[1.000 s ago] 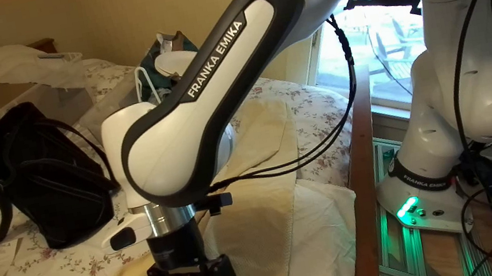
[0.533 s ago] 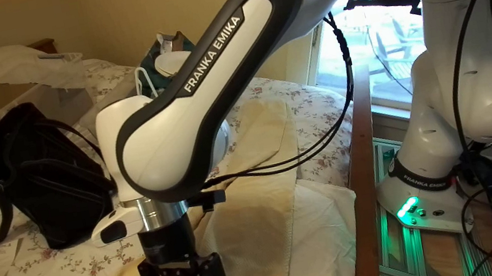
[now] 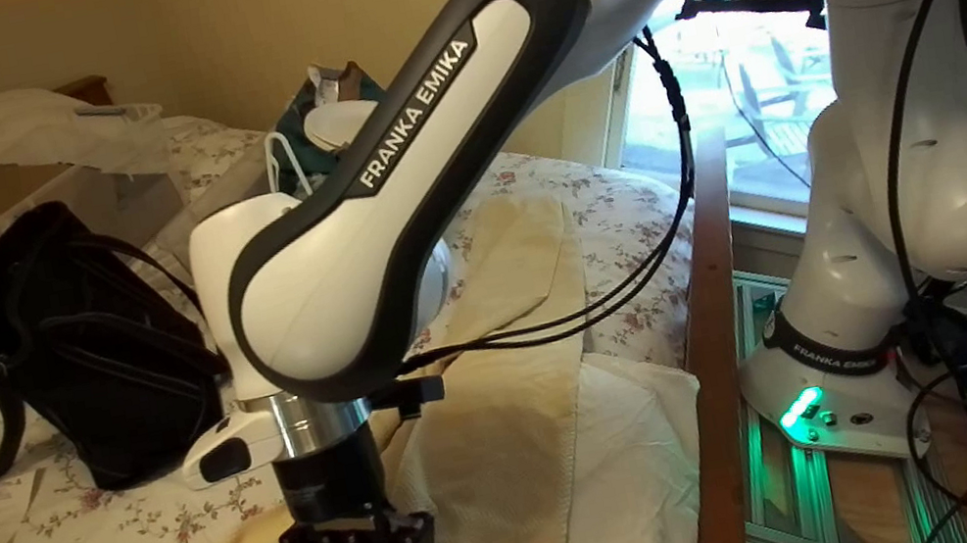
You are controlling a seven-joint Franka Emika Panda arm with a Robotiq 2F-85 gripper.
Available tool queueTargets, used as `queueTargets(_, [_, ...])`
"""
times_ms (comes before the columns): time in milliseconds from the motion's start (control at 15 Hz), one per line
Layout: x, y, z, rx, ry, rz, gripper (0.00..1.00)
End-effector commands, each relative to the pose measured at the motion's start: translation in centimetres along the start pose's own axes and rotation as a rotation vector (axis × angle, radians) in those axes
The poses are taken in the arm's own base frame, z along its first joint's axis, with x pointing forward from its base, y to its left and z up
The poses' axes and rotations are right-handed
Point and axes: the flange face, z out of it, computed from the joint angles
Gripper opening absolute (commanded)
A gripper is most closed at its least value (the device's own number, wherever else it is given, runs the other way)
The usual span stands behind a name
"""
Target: Unfold the towel.
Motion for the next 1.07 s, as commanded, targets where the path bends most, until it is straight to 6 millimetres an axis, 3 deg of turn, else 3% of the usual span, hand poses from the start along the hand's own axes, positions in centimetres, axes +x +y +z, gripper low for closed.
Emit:
queueTargets(0, [0.6,0.5,0.3,0.006,-0.011,0.002,0.14])
queueTargets(133, [1.0,0.2,0.3,0.006,-0.006,-0.009,0.00])
queueTargets(467, [4.6,-2.5,0.3,-0.033,0.020,-0.139,0.01])
queueTargets(667, [7.9,-5.9,1.1,-0.084,0.091,-0.286,0.01])
queueTargets(1000, [11.2,-12.1,4.3,-0.064,0.178,-0.531,0.01])
